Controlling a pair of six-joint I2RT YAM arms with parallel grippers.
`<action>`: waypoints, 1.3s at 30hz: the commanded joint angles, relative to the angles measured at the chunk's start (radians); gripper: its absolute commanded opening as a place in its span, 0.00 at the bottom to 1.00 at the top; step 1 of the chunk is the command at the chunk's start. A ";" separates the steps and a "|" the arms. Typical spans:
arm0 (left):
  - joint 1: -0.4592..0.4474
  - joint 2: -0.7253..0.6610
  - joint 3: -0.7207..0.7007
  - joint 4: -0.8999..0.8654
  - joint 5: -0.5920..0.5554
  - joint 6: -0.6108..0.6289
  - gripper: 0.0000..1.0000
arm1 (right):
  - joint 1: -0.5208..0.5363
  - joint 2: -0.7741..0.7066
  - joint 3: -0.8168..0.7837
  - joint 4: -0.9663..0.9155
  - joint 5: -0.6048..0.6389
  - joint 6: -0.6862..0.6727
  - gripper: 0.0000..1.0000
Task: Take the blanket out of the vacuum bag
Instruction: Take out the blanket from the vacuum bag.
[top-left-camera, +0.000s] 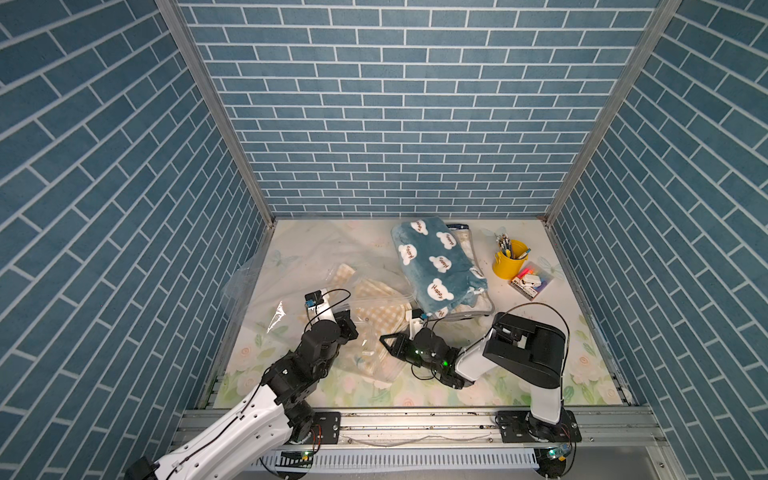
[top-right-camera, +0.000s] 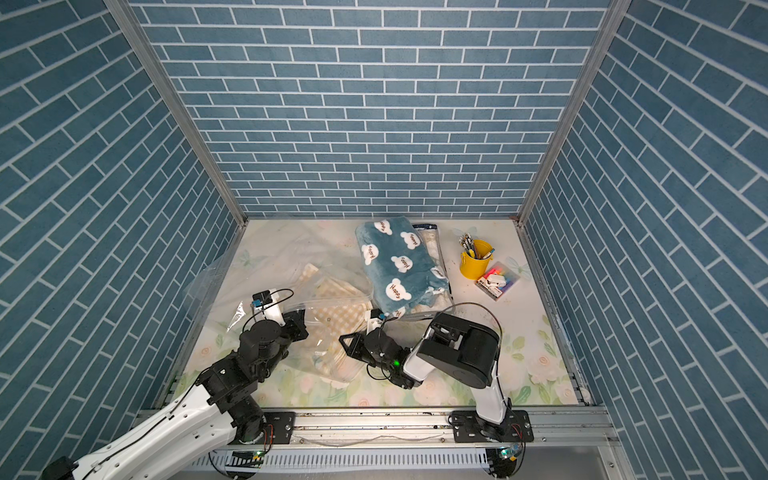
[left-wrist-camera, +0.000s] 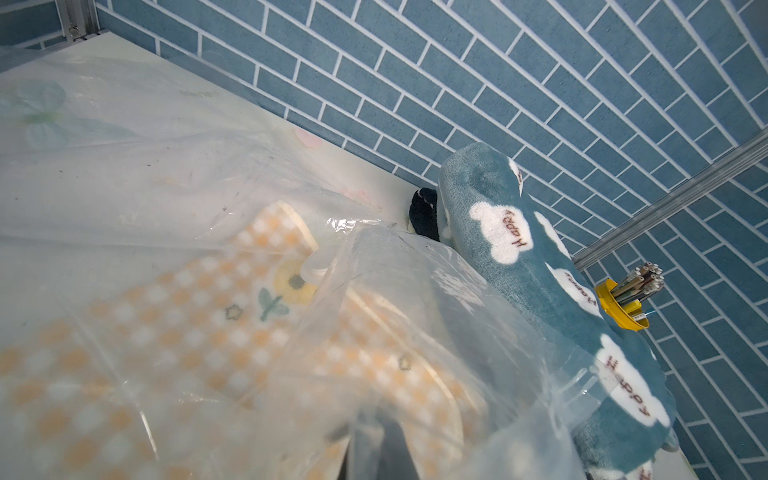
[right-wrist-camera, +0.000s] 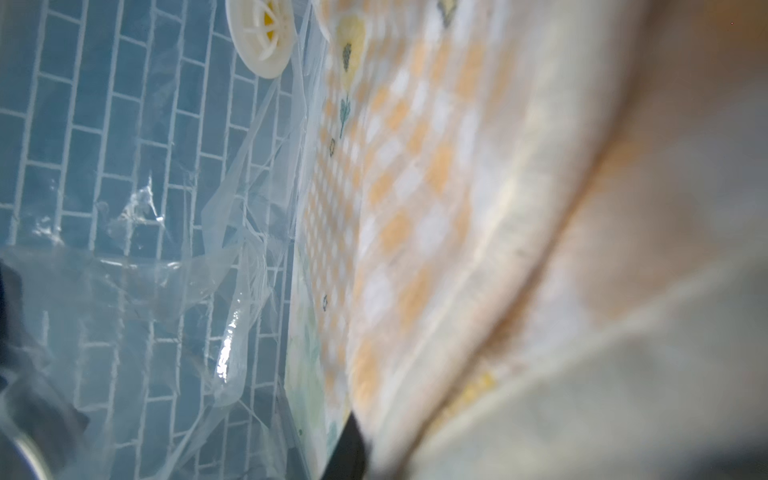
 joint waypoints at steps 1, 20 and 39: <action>0.002 -0.010 -0.007 0.003 0.004 0.003 0.00 | -0.004 0.001 0.022 0.045 -0.030 -0.046 0.07; 0.001 0.020 0.036 -0.015 -0.063 -0.003 0.00 | 0.093 -0.295 0.047 -0.191 0.011 -0.254 0.00; 0.001 0.020 -0.020 -0.004 -0.179 -0.064 0.00 | 0.091 -0.619 0.174 -0.328 -0.079 -0.465 0.00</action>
